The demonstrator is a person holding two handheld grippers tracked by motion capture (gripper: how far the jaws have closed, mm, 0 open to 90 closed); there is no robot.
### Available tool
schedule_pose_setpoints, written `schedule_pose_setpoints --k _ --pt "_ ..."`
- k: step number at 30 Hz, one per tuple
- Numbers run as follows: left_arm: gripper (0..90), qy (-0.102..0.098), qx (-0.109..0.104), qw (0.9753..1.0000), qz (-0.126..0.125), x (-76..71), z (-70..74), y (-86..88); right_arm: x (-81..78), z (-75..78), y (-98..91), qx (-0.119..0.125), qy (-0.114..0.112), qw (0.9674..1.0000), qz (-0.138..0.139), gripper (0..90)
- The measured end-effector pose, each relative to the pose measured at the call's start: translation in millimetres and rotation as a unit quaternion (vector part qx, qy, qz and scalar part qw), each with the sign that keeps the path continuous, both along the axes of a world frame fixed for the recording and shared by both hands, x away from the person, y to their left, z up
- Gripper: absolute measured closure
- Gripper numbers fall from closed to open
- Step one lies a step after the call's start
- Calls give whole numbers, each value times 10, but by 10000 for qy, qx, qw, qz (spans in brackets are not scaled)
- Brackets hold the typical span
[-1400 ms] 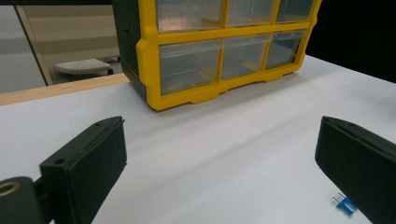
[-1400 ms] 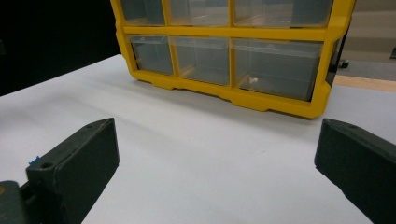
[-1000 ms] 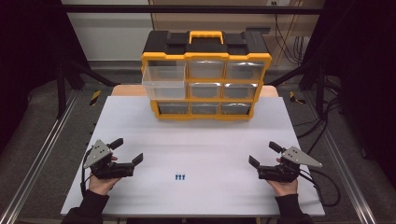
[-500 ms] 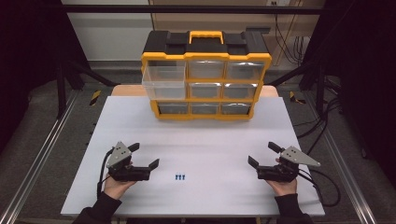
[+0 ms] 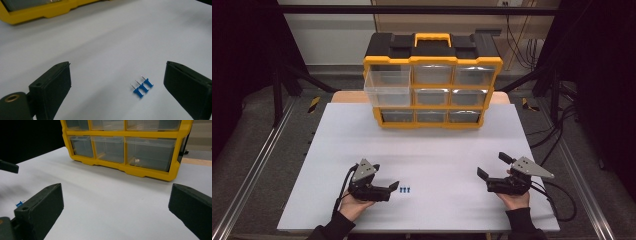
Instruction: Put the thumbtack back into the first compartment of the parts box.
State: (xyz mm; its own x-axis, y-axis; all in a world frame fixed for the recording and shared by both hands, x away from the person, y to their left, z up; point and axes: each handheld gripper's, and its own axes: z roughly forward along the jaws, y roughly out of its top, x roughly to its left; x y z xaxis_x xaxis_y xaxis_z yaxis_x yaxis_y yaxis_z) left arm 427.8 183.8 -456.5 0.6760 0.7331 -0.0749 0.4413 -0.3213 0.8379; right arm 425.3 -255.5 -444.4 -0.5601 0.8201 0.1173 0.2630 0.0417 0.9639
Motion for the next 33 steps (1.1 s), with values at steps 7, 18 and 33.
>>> schedule_pose_setpoints --k 7,18,33 --pt "140 233 246 9994 89 -18 -97 -105 4 -5 -1 -37 -18 10000 2 8" --pt "356 536 251 9980 211 -60 -166 -217 6 -4 -8 -50 -14 10000 -13 8" --pt "633 778 396 9958 284 -85 -211 -330 7 -4 -13 -64 6 10000 -24 8"
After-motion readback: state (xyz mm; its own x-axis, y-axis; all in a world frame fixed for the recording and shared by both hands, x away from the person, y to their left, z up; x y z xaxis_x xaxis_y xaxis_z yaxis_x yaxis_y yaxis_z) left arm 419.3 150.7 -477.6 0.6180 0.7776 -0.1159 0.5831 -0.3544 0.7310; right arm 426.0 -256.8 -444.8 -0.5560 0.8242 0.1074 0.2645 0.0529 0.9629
